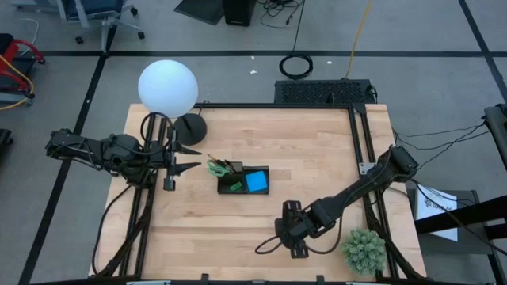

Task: Pick and place office supplies into organizer
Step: Put the blue binder clip into the desk organizer

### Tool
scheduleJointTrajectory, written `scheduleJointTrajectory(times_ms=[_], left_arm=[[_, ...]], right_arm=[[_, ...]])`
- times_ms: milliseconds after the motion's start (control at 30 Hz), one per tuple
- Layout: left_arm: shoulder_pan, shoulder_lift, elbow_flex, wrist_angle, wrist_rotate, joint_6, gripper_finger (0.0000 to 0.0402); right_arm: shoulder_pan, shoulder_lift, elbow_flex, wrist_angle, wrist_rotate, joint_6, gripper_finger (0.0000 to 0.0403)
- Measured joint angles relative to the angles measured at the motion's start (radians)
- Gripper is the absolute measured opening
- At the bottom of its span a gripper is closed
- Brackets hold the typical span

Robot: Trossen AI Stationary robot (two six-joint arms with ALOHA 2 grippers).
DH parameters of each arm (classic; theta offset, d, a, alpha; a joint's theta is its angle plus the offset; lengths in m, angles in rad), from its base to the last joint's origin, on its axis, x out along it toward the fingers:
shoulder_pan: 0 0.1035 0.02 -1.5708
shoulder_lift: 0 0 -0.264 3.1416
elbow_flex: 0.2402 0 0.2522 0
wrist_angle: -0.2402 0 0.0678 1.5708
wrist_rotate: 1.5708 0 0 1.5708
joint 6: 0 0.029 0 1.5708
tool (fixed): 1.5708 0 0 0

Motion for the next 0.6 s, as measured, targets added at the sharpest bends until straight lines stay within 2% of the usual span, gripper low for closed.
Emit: scheduleJointTrajectory(times_ms=[367,600], left_arm=[[0.000,0.000,0.000,0.000,0.000,-0.004,0.0131],[0.000,0.000,0.000,0.000,0.000,-0.006,0.0131]], right_arm=[[0.000,0.107,0.000,-0.022,-0.029,-0.010,0.0263],[0.000,0.121,0.000,-0.048,-0.025,-0.004,0.0263]])
